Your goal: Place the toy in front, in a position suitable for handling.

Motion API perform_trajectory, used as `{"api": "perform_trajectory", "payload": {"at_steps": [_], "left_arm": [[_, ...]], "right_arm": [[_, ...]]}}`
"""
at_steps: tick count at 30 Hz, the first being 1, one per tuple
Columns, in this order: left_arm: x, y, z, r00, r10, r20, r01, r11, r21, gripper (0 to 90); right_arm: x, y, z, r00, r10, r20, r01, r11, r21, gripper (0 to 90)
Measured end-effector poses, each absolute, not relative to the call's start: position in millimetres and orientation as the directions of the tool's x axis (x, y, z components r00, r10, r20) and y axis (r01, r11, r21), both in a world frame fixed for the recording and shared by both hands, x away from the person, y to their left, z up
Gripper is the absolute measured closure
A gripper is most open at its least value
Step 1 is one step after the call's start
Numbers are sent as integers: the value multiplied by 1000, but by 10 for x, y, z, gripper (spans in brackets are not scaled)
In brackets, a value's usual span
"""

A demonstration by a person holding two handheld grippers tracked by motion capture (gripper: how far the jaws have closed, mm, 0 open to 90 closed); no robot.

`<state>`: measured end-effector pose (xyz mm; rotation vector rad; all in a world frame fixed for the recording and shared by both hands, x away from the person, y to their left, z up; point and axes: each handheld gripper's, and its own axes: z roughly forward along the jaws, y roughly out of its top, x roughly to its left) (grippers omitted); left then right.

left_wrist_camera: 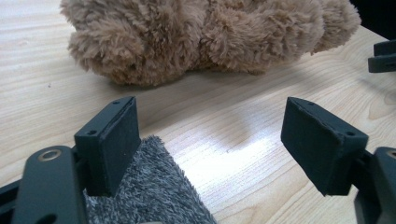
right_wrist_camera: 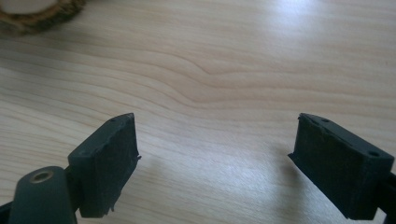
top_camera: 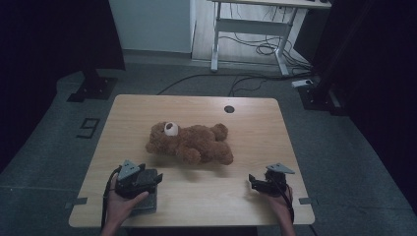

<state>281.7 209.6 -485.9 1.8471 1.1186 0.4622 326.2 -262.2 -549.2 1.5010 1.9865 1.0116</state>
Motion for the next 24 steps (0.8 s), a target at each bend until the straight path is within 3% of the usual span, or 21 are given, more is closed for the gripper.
{"api": "perform_trajectory", "payload": {"at_steps": [24], "left_arm": [[2905,2200,-4805,480,870,-111,512,-175,841,180]], "right_arm": [[3334,-2426,-5239,-448,883,142,545,143,826,138]]}}
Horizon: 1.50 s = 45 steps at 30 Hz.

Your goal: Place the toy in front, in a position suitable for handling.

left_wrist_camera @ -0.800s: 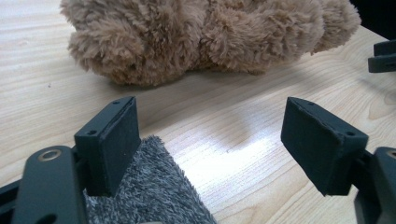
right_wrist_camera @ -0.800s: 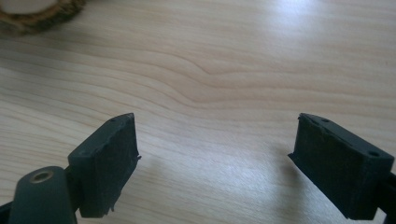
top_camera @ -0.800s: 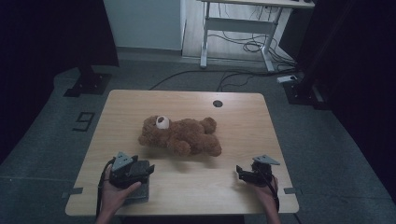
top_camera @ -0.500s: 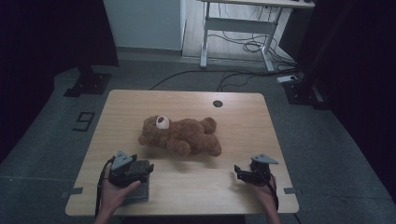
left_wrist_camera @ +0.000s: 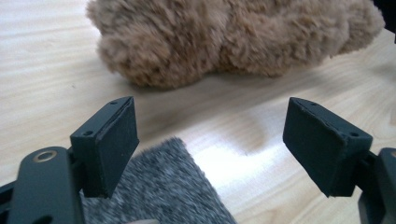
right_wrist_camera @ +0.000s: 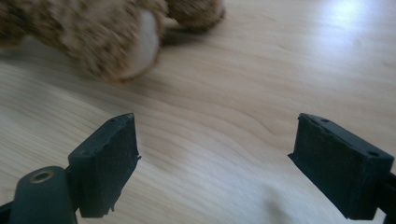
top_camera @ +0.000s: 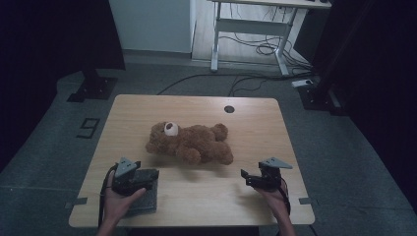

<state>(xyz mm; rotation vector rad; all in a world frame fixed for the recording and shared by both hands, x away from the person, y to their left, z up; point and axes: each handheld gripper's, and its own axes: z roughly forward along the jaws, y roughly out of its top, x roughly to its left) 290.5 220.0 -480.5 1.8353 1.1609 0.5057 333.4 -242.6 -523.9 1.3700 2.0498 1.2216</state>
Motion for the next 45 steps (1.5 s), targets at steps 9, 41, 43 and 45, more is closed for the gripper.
{"api": "perform_trajectory", "payload": {"at_steps": [9,41,43,45], "left_arm": [[3130,2229,-4722,461,884,-81,503,-185,844,175],[3892,2064,-4915,422,901,-99,583,-187,791,392],[3901,2064,-4916,418,903,-103,585,-180,791,448],[3912,2057,-4937,412,907,-88,589,-191,785,520]], "right_arm": [[3512,-2113,-5040,-513,850,123,511,187,839,131],[4158,-1448,-5054,-620,758,200,554,244,796,238],[4176,-1417,-5074,-637,746,193,550,265,792,331],[4200,-1404,-5095,-644,739,200,555,270,787,430]]}}
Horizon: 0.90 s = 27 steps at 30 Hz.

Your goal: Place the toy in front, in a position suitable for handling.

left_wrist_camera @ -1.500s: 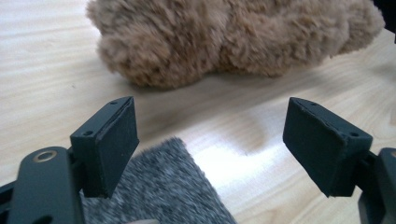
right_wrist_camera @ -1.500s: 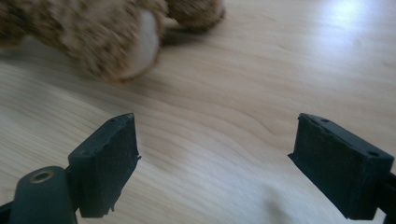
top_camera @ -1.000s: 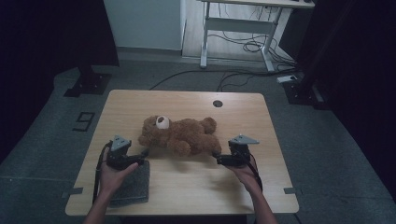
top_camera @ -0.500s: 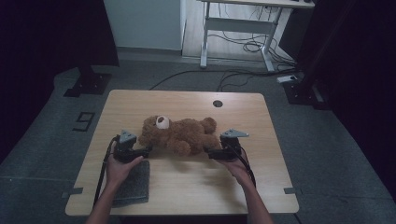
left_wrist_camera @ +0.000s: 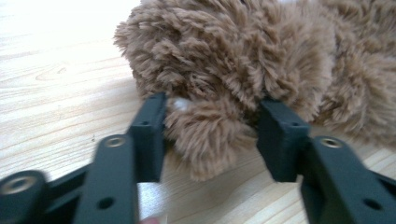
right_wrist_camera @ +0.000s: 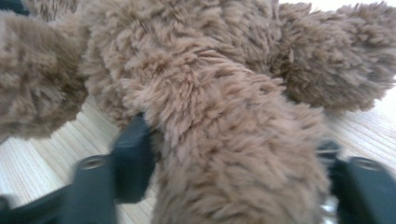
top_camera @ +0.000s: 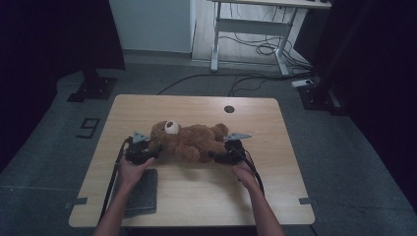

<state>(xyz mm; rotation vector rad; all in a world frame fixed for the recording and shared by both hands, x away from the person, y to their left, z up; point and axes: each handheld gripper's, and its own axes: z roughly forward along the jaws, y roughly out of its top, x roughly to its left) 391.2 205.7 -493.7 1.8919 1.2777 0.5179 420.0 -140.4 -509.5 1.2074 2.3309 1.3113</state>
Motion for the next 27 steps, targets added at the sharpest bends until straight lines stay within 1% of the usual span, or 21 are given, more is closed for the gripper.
{"api": "perform_trajectory", "payload": {"at_steps": [1,2,3,4,6,7,8,14,18,27], "left_arm": [[3916,2059,-4946,412,907,-88,590,-192,784,520],[3919,2067,-4956,410,907,-95,590,-185,786,548],[3920,2075,-4959,412,906,-103,589,-178,788,603],[3921,2086,-4960,417,902,-114,588,-172,790,624],[3922,2091,-4954,421,899,-125,587,-165,793,681],[3921,2091,-4948,423,897,-126,586,-165,793,681],[3919,2090,-4939,425,896,-128,583,-163,796,696],[3903,2074,-4837,439,889,-130,555,-154,818,714],[3865,2050,-4702,454,882,-125,520,-149,841,730],[3830,2010,-4540,476,868,-142,494,-130,860,756]], "right_arm": [[4200,-1404,-5095,-644,739,200,555,270,787,430],[4213,-1409,-5102,-644,734,218,561,259,786,473],[4226,-1423,-5111,-647,722,244,567,242,787,526],[4233,-1425,-5115,-647,720,252,567,234,790,552],[4234,-1419,-5100,-648,723,242,554,228,801,610],[4234,-1419,-5100,-648,723,242,554,228,801,610],[4231,-1416,-5081,-650,729,217,536,237,810,630],[4222,-1432,-4980,-635,755,164,495,234,837,661],[4222,-1458,-4902,-621,769,154,472,210,856,674],[4209,-1514,-4706,-608,780,151,435,168,884,684]]}}
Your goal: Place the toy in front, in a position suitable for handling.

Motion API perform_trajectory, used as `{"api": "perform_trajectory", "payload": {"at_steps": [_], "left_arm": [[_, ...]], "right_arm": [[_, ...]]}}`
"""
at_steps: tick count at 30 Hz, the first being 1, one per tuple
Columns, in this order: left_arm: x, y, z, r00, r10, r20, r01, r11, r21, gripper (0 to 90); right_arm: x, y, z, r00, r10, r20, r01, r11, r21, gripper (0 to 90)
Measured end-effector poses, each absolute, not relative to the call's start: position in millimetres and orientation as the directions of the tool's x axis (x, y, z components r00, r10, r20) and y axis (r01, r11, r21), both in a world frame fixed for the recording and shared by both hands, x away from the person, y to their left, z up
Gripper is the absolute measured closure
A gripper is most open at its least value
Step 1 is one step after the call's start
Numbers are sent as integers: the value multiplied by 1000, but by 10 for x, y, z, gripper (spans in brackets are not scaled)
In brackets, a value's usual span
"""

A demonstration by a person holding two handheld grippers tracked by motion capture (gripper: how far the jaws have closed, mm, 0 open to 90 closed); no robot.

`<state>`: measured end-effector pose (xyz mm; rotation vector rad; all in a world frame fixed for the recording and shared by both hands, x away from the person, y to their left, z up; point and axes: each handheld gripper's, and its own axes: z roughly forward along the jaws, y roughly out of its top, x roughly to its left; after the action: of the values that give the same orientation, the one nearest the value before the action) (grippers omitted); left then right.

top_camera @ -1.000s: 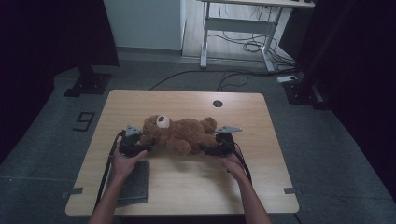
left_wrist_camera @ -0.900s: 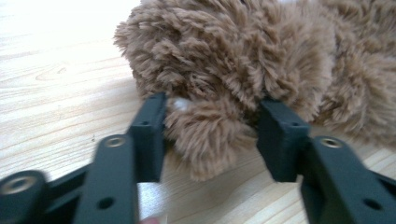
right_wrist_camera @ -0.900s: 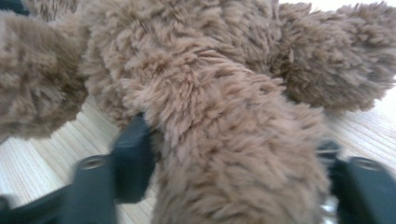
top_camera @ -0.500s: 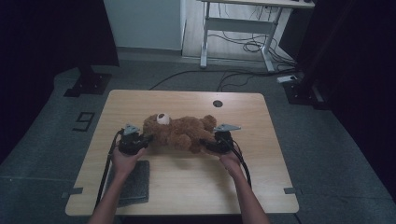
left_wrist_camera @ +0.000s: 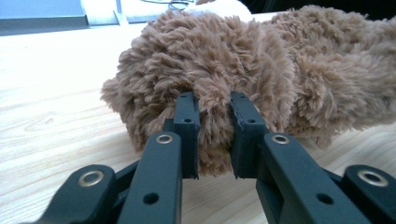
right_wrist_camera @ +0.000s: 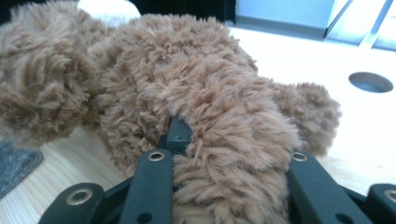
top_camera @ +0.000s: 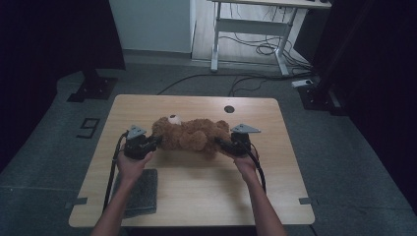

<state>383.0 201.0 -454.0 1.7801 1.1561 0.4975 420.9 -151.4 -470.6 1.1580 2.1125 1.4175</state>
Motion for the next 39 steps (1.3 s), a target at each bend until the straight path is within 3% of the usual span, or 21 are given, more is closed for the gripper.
{"api": "perform_trajectory", "payload": {"at_steps": [20,28,39], "left_arm": [[3645,1632,-4291,567,815,-119,440,-178,880,773],[3553,1437,-4559,592,799,-105,473,-239,848,773],[3495,1438,-4855,599,786,-153,519,-235,822,771]], "right_arm": [[3877,-1935,-4375,-611,786,92,335,152,930,682],[3666,-2123,-4709,-603,790,112,373,156,915,680],[3629,-2200,-5040,-605,774,186,422,113,899,662]]}}
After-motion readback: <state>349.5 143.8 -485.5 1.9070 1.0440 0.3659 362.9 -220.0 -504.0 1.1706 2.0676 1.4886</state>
